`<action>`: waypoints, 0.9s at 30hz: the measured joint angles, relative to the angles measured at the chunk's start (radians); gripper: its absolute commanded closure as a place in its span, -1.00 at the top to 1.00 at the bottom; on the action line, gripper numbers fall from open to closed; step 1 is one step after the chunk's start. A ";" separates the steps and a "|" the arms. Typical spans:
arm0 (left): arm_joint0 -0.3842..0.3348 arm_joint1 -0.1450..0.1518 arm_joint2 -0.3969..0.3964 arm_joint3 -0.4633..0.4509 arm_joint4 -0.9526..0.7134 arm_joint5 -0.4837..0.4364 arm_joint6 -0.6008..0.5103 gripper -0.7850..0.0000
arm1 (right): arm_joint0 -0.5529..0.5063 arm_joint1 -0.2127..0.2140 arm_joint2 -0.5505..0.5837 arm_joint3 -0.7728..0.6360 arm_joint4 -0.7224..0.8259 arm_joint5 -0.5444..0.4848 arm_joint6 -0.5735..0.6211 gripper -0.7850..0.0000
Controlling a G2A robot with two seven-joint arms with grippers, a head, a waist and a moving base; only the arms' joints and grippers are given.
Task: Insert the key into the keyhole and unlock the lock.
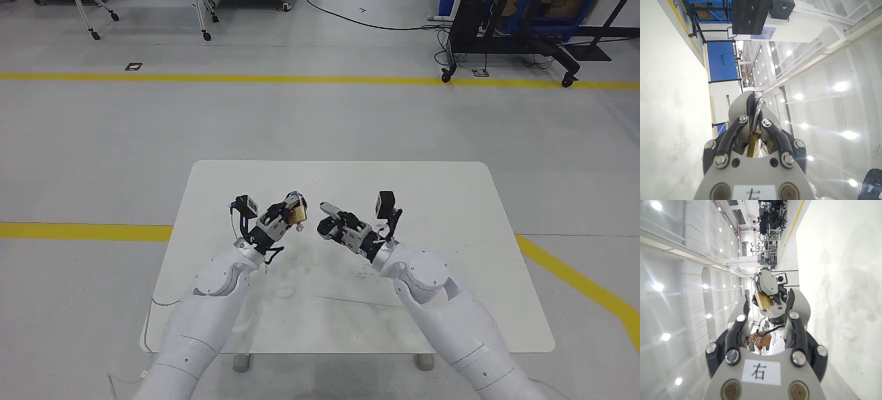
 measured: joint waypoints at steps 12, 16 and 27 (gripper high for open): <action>-0.054 -0.005 0.142 -0.038 0.358 0.194 0.025 -1.00 | -0.228 0.055 0.303 -0.295 -0.305 -0.018 -0.236 1.00; -0.076 -0.011 0.208 -0.038 0.461 0.271 -0.015 -1.00 | -0.271 0.059 0.343 -0.367 -0.334 -0.007 -0.271 1.00; -0.143 -0.025 0.324 0.018 0.641 0.345 -0.102 0.51 | -0.268 0.058 0.341 -0.361 -0.332 -0.008 -0.269 1.00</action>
